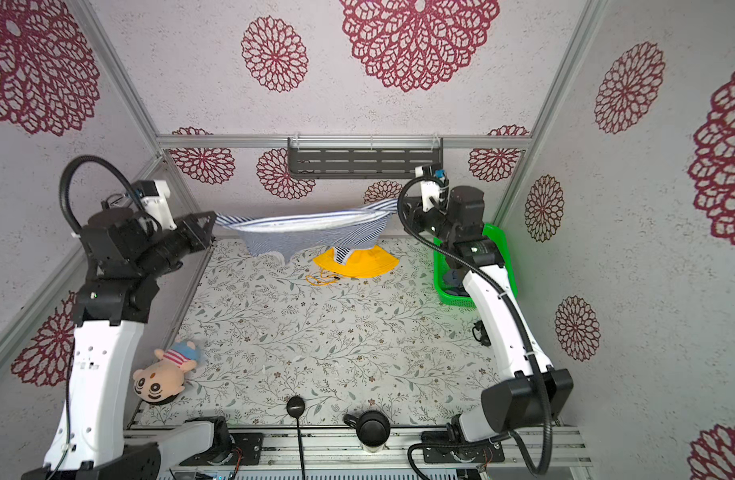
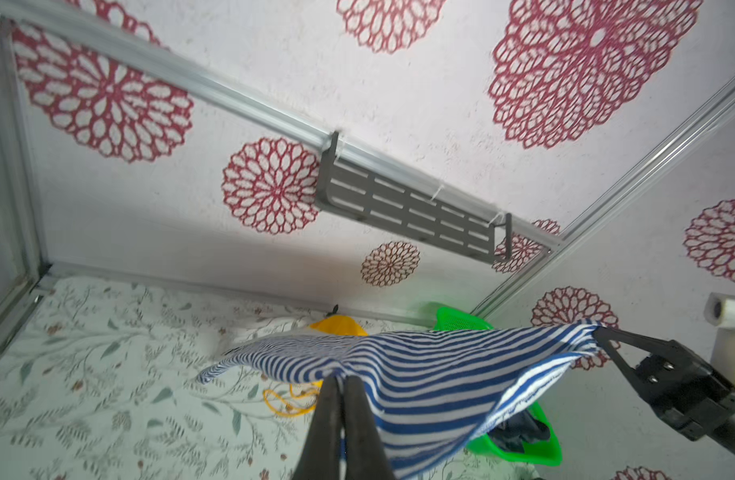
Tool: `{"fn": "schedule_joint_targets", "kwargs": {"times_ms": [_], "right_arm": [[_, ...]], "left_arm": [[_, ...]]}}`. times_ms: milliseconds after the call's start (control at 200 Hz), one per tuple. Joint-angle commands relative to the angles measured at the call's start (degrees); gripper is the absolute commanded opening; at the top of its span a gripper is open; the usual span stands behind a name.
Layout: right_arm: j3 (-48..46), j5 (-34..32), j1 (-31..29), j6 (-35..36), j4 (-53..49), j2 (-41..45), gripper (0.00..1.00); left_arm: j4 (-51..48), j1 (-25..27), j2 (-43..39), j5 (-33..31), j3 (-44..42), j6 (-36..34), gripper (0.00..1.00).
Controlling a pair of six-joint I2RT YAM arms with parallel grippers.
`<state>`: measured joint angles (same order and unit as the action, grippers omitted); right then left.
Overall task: Fold and stack the tank tops
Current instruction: 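Swing the hanging tank top down toward the robot and lay it flat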
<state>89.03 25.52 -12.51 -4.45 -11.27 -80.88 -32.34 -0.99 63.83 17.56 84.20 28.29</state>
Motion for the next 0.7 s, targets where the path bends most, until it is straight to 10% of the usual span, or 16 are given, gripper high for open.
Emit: {"fn": "schedule_joint_targets", "kwargs": {"times_ms": [0, 315, 495, 696], "right_arm": [[-11.33, 5.27, 0.31, 2.33, -0.91, 7.54, 0.0], [-38.04, 5.92, 0.44, 1.33, -16.77, 24.89, 0.0], [-38.22, 3.49, 2.89, 0.13, -20.89, 31.54, 0.6], [-33.9, -2.66, 3.34, -1.32, -20.58, 25.86, 0.62]], "left_arm": [[0.5, 2.97, -6.11, -0.17, -11.11, 2.81, 0.0], [-7.65, 16.02, -22.55, 1.32, -35.0, 8.58, 0.0], [-5.59, 19.79, -31.35, 8.37, -39.01, 2.67, 0.74], [-3.7, 19.59, -24.55, 2.77, -36.48, -1.84, 0.81]]}}
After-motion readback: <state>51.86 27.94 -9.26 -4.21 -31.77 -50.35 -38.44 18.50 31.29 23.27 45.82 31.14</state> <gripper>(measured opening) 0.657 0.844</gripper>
